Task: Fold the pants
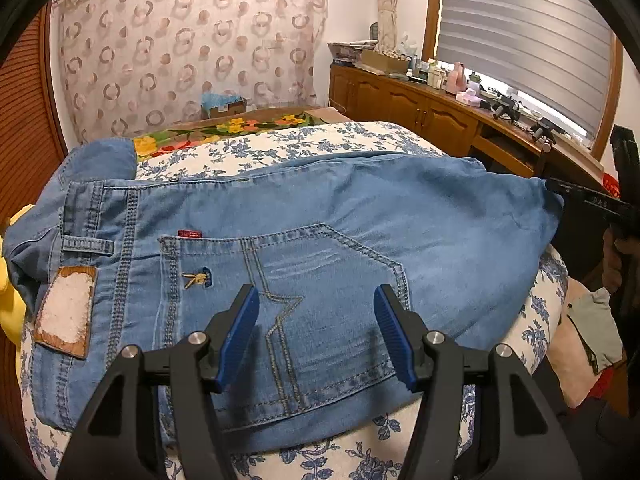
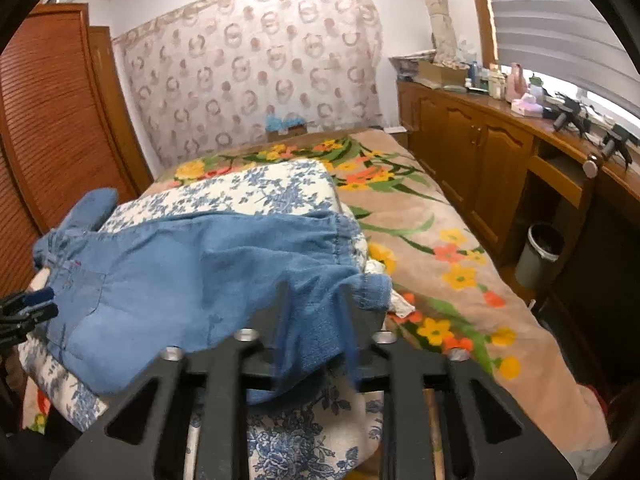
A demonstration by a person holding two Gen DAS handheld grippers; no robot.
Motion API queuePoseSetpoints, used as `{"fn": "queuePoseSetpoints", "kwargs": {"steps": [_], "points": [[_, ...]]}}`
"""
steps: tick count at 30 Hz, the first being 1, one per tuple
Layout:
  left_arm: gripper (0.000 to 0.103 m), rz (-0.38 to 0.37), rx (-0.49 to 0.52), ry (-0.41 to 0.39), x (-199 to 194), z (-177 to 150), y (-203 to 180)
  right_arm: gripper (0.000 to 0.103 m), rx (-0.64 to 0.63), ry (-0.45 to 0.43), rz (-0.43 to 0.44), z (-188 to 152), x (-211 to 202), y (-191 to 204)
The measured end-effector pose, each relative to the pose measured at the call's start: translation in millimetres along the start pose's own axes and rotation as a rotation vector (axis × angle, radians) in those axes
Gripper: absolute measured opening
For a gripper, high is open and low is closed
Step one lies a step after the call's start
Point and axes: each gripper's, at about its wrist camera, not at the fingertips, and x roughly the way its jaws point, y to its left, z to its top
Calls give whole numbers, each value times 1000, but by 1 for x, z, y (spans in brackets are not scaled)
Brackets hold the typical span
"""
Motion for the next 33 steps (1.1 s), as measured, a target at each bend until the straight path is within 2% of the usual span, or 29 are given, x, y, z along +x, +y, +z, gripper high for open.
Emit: {"fn": "queuePoseSetpoints", "kwargs": {"steps": [6, 12, 17, 21, 26, 33], "points": [[59, 1, -1, 0, -1, 0, 0, 2, -29, 9, -16, -3, 4, 6], [59, 5, -14, -10, -3, 0, 4, 0, -38, -43, 12, 8, -7, 14], [59, 7, -20, -25, -10, -2, 8, 0, -108, -99, 55, 32, -18, 44], [59, 15, -33, -44, -19, -2, 17, 0, -199, -118, 105, 53, -18, 85], [59, 37, -58, -71, -37, -8, 34, 0, -325, -136, 201, 74, -12, 156], [59, 76, -114, -96, -59, -21, 68, 0, -449, -141, 397, 84, -8, 264]]}}
